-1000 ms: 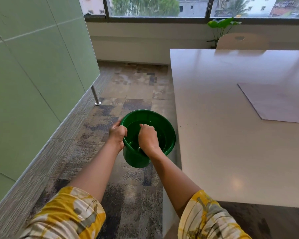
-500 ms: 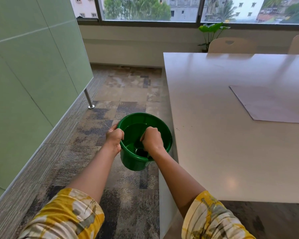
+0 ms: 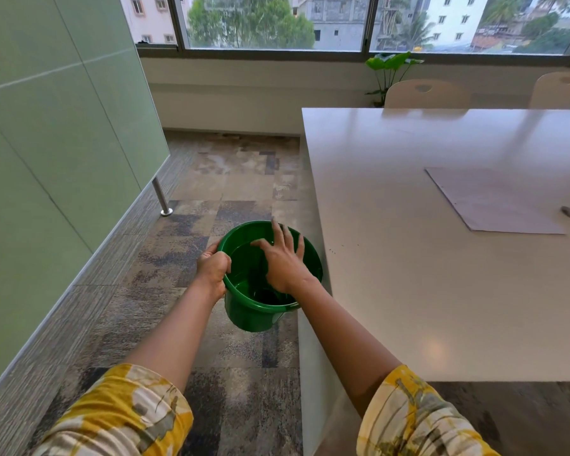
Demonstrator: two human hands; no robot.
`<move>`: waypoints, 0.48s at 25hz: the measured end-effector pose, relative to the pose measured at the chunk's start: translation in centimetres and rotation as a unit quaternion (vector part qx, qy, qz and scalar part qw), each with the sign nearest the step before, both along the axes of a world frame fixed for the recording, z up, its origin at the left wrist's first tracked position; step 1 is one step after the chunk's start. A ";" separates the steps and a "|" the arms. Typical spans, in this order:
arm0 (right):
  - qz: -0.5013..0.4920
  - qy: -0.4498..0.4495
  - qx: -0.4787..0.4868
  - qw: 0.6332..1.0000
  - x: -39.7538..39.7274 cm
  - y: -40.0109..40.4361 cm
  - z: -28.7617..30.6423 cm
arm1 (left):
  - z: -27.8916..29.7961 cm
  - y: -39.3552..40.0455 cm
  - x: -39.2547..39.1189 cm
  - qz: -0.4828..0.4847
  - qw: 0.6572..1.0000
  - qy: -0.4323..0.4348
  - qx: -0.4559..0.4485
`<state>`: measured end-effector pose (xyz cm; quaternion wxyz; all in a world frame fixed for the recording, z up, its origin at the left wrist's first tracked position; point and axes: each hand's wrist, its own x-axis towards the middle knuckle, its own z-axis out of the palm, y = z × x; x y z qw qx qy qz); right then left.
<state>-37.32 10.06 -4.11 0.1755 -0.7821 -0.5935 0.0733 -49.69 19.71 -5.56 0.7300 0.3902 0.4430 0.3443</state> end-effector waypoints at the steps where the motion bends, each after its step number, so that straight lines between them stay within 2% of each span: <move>1: -0.013 0.000 0.026 1.000 0.7 -0.2 0.4 | -0.1 0.0 0.0 -0.003 1.000 0.003 0.002; 3: -0.068 0.011 0.085 0.994 3.1 -1.0 1.6 | -0.1 -0.2 -0.1 -0.004 1.000 0.011 0.006; 5: -0.160 0.007 0.096 0.982 6.6 -2.5 2.6 | 0.0 -0.3 -0.1 0.000 1.000 0.022 0.008; 7: -0.261 0.002 0.048 0.964 10.4 -4.8 2.8 | 0.1 -0.4 0.0 0.007 0.999 0.030 0.012; 10: -0.426 0.032 -0.024 0.904 14.9 -9.2 1.8 | 0.2 -0.5 0.2 0.025 0.999 0.028 0.012; 12: -0.461 0.046 -0.072 0.883 16.0 -11.0 1.4 | 0.2 -0.6 0.4 0.033 0.999 0.016 0.013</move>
